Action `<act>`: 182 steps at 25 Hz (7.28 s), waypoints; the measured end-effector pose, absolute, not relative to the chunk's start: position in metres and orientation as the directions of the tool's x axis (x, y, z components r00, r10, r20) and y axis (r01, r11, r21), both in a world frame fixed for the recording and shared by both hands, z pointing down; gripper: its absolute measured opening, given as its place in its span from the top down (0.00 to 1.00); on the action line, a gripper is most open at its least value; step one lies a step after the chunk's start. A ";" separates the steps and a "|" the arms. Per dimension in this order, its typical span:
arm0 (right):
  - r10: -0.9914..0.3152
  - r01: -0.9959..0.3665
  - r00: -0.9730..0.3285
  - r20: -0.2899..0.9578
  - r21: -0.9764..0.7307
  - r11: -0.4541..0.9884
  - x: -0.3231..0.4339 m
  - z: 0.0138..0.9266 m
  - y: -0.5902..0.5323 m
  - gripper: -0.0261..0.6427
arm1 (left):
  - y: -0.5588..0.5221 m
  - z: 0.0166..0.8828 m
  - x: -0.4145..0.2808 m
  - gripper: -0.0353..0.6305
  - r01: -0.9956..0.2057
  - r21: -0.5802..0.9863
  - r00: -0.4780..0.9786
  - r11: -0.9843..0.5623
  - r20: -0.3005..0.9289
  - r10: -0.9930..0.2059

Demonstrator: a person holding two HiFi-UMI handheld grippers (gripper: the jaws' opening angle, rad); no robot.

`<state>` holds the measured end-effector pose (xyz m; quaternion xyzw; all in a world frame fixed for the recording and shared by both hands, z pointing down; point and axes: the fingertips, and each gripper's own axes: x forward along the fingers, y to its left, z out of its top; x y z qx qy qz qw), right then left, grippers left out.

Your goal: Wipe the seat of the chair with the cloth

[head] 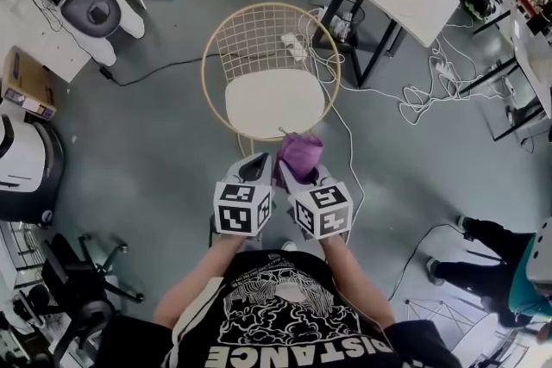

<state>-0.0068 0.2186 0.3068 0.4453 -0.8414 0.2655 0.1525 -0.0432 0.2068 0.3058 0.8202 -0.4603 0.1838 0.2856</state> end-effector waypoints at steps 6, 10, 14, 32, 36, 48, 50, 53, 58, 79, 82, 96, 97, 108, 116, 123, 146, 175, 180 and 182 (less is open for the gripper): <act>-0.659 -0.839 -0.543 0.521 -0.293 0.459 -0.044 0.314 0.162 0.88 | 0.147 0.314 -0.078 0.95 -0.848 0.322 0.528 -0.420 0.565 -0.633; -0.639 -0.834 -0.547 0.541 -0.287 0.472 -0.072 0.316 0.134 0.88 | 0.117 0.315 -0.103 0.95 -0.845 0.348 0.535 -0.406 0.557 -0.635; -0.625 -0.827 -0.555 0.550 -0.285 0.484 -0.098 0.314 0.110 0.88 | 0.097 0.316 -0.128 0.95 -0.847 0.372 0.530 -0.379 0.552 -0.644; -0.395 -0.695 -0.683 0.614 -0.379 0.611 -0.149 0.407 0.033 0.88 | 0.027 0.379 -0.187 0.95 -0.925 0.345 0.355 -0.160 0.632 -0.689; -0.270 -0.627 -0.741 0.615 -0.489 0.606 -0.156 0.451 0.014 0.87 | 0.012 0.410 -0.193 0.95 -0.934 0.355 0.280 -0.038 0.664 -0.693; -0.017 -0.505 -0.778 0.628 -0.610 0.611 -0.191 0.575 -0.061 0.88 | -0.030 0.476 -0.189 0.95 -0.945 0.294 0.168 0.140 0.809 -0.564; 0.000 -0.500 -0.773 0.634 -0.611 0.614 -0.197 0.598 -0.066 0.88 | -0.031 0.485 -0.193 0.95 -0.943 0.292 0.157 0.160 0.813 -0.560; 0.021 -0.511 -0.762 0.648 -0.620 0.596 -0.204 0.624 -0.072 0.87 | -0.033 0.498 -0.199 0.95 -0.946 0.282 0.153 0.161 0.824 -0.546; 0.035 -0.517 -0.764 0.645 -0.643 0.566 -0.215 0.641 -0.075 0.88 | -0.031 0.507 -0.208 0.95 -0.951 0.262 0.142 0.162 0.839 -0.525; -0.135 -0.676 -0.730 0.670 -0.681 0.281 -0.108 0.671 -0.151 0.87 | -0.073 0.536 -0.150 0.95 -0.964 0.261 0.204 0.057 0.856 -0.475; -0.163 -0.700 -0.712 0.683 -0.670 0.249 -0.080 0.677 -0.164 0.87 | -0.086 0.542 -0.131 0.95 -0.964 0.263 0.217 0.037 0.859 -0.464; -0.320 -0.807 -0.572 0.755 -0.588 0.055 0.023 0.682 -0.168 0.87 | -0.092 0.548 -0.098 0.95 -0.961 0.271 0.268 -0.057 0.857 -0.440; -0.331 -0.815 -0.559 0.760 -0.578 0.048 0.031 0.682 -0.167 0.87 | -0.091 0.549 -0.094 0.95 -0.960 0.272 0.271 -0.061 0.857 -0.438; -0.431 -0.866 -0.384 0.817 -0.480 -0.138 0.141 0.674 -0.149 0.87 | -0.084 0.555 -0.057 0.95 -0.951 0.291 0.307 -0.104 0.849 -0.429; -0.438 -0.864 -0.441 0.783 -0.502 -0.028 0.101 0.655 -0.149 0.87 | -0.079 0.567 -0.090 0.95 -0.956 0.285 0.286 -0.070 0.854 -0.434; -0.346 -0.743 -0.662 0.665 -0.645 0.181 -0.017 0.623 -0.115 0.87 | -0.052 0.575 -0.120 0.95 -0.964 0.266 0.249 -0.023 0.866 -0.434; -0.110 -0.624 -0.771 0.627 -0.710 0.326 -0.169 0.679 -0.023 0.87 | 0.024 0.603 -0.195 0.95 -0.971 0.236 0.205 0.028 0.892 -0.403; -0.200 -0.809 -0.587 0.784 -0.560 0.179 0.016 0.684 -0.073 0.87 | -0.044 0.594 -0.077 0.95 -0.944 0.292 0.327 -0.153 0.889 -0.322; -0.255 -0.844 -0.535 0.805 -0.523 0.119 0.054 0.685 -0.083 0.87 | -0.053 0.596 -0.058 0.95 -0.935 0.302 0.347 -0.185 0.884 -0.314; -0.271 -0.858 -0.509 0.817 -0.506 0.088 0.071 0.686 -0.084 0.87 | -0.053 0.597 -0.053 0.95 -0.933 0.302 0.350 -0.195 0.884 -0.309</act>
